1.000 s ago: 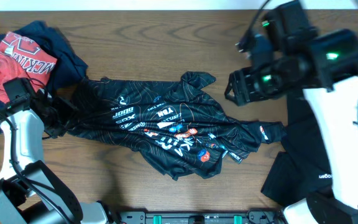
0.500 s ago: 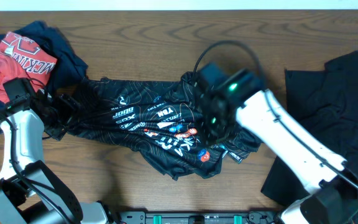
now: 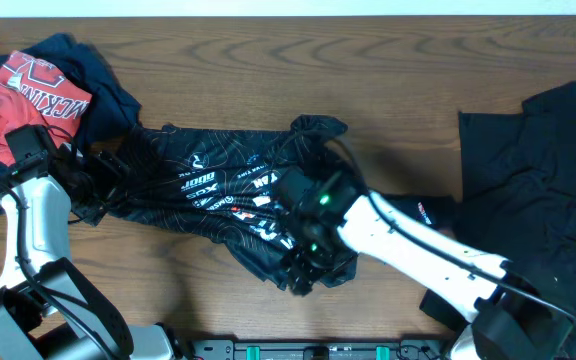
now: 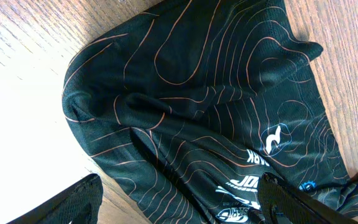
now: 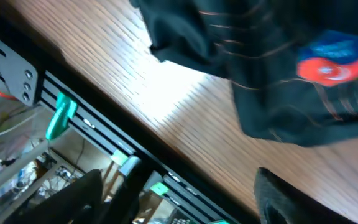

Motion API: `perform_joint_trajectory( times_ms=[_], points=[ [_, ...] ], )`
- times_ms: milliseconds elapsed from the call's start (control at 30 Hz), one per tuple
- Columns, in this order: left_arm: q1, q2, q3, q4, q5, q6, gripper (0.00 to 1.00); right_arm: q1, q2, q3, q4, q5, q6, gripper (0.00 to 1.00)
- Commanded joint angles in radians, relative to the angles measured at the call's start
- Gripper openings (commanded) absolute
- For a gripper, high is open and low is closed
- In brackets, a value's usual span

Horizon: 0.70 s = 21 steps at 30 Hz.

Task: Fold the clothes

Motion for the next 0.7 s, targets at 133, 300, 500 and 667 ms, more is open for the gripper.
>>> perform_joint_trajectory(
  times_ms=[133, 300, 500, 667],
  points=[
    [-0.002, -0.009, 0.004, -0.007, -0.002, 0.01, 0.82, -0.078, 0.124, -0.048, 0.073, -0.036, 0.127, 0.66],
    [-0.002, -0.009, 0.004, -0.007, -0.002, 0.01, 0.82, -0.189, 0.204, -0.048, 0.08, -0.037, 0.127, 0.41],
    [-0.002, -0.009, 0.004, -0.011, -0.001, 0.01, 0.82, -0.316, 0.229, -0.048, 0.135, -0.017, 0.128, 0.01],
    [-0.002, -0.009, 0.004, -0.015, -0.001, 0.009, 0.82, -0.404, 0.234, -0.048, 0.18, 0.05, 0.128, 0.01]
  ],
)
